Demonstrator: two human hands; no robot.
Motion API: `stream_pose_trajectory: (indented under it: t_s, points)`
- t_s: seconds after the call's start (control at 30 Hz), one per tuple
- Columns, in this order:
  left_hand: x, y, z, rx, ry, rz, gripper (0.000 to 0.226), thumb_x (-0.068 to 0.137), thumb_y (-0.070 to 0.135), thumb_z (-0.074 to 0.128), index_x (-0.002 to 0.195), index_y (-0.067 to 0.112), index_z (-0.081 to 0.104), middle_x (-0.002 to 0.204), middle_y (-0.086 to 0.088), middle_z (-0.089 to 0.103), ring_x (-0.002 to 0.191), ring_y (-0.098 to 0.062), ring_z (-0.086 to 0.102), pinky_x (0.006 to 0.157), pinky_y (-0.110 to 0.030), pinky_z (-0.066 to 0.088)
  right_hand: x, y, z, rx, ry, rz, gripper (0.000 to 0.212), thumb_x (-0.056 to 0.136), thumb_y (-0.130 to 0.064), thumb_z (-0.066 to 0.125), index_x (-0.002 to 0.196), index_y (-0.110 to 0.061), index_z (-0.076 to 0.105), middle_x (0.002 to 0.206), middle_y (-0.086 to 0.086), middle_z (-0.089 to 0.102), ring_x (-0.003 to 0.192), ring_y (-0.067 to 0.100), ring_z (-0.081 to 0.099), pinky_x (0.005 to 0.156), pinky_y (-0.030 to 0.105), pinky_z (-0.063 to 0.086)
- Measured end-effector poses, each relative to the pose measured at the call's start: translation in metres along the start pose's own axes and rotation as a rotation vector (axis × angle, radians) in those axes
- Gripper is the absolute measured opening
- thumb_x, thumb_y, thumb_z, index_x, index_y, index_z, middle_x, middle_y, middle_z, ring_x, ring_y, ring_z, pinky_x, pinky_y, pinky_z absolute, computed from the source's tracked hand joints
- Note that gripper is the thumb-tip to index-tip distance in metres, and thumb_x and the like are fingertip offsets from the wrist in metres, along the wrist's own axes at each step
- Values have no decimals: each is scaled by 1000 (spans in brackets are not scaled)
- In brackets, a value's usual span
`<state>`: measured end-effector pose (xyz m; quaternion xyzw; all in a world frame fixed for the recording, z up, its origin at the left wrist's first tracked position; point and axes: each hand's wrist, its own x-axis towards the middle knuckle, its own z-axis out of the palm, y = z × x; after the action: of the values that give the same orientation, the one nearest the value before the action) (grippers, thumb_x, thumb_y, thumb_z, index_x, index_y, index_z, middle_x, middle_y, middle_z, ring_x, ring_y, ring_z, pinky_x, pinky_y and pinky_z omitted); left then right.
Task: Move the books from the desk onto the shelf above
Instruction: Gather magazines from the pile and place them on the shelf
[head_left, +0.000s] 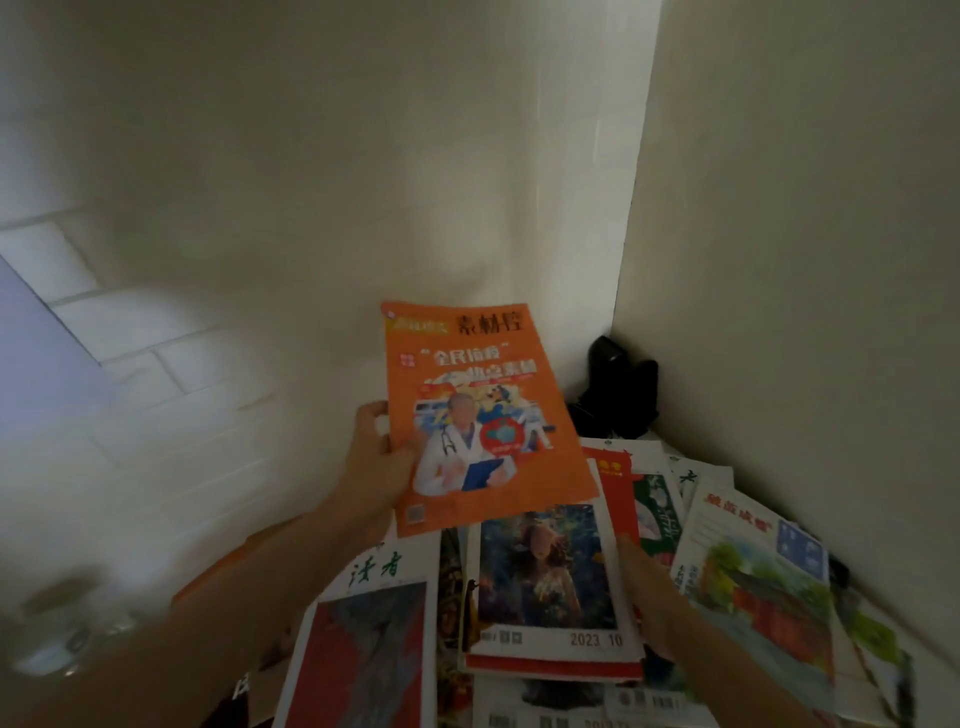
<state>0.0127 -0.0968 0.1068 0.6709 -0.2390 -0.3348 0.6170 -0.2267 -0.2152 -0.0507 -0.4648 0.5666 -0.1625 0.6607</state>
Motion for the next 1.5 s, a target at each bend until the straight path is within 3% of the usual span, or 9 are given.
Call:
stream_pose_trajectory:
  t_s: [0.13, 0.23, 0.33, 0.43, 0.6, 0.83, 0.97, 1.17, 1.5]
  points:
    - [-22, -57, 40, -26, -218, -225, 31, 94, 19, 61, 115, 21, 38, 114, -11, 61, 88, -28, 72, 68, -48, 60, 3, -5, -15, 101, -156, 73, 66, 93, -67, 27, 103, -16, 67, 97, 16, 72, 92, 36, 67, 80, 48, 52]
    - [-24, -122, 46, 441, -205, -200, 28, 95, 30, 57, 113, 20, 37, 105, -3, 62, 84, -18, 69, 68, -33, 60, 5, -8, -16, 48, -197, 122, 68, 84, -78, 33, 105, -22, 65, 104, 13, 73, 98, 34, 68, 86, 50, 52]
    - [-13, -137, 44, 753, -82, -77, 30, 91, 37, 59, 108, 15, 49, 96, 0, 62, 78, -9, 63, 63, -24, 56, 7, -10, -12, -86, -215, 70, 38, 88, -51, 60, 113, -22, 61, 101, 6, 74, 94, 28, 71, 89, 53, 52]
    - [-4, -122, 37, 1128, -174, -77, 52, 83, 45, 60, 120, 11, 44, 121, -9, 46, 114, -21, 46, 88, -27, 39, 8, -12, -8, -180, -214, 21, 29, 91, -31, 63, 118, -21, 58, 100, 4, 73, 87, 22, 72, 80, 45, 58]
    - [5, -122, 36, 357, -278, -560, 26, 83, 5, 69, 107, 12, 63, 103, -9, 72, 91, -24, 69, 85, -42, 57, 13, -21, -13, -236, -273, 69, 26, 88, -31, 67, 111, -25, 57, 103, 3, 71, 92, 23, 69, 76, 42, 56]
    - [14, -123, 34, 299, -194, -691, 65, 60, 20, 91, 114, 0, 59, 104, -18, 71, 90, -34, 71, 77, -51, 58, 8, -17, -18, -213, -317, 18, 40, 78, -19, 78, 114, -19, 59, 104, 4, 72, 90, 23, 71, 70, 43, 58]
    - [10, -106, 37, 321, -188, -704, 45, 70, 4, 83, 108, -3, 60, 103, -19, 71, 91, -34, 70, 74, -47, 58, -2, -20, -26, -108, -366, -150, 45, 80, -15, 76, 120, -18, 58, 112, 5, 70, 97, 24, 71, 82, 49, 58]
    - [13, -80, 38, 185, -222, -408, 39, 72, 2, 81, 108, 9, 66, 104, -11, 73, 91, -28, 72, 81, -51, 58, -6, -62, -30, -234, -325, -515, 47, 85, -19, 71, 125, -34, 50, 117, -4, 66, 99, 13, 69, 74, 33, 60]
    - [30, -112, 46, 281, -269, 111, 78, 86, -2, 66, 127, 46, 19, 124, 7, 49, 104, -1, 60, 87, -24, 53, 36, -24, -3, -96, -148, -627, 69, 91, -12, 62, 138, -47, 26, 126, -32, 52, 116, -4, 55, 100, 38, 49]
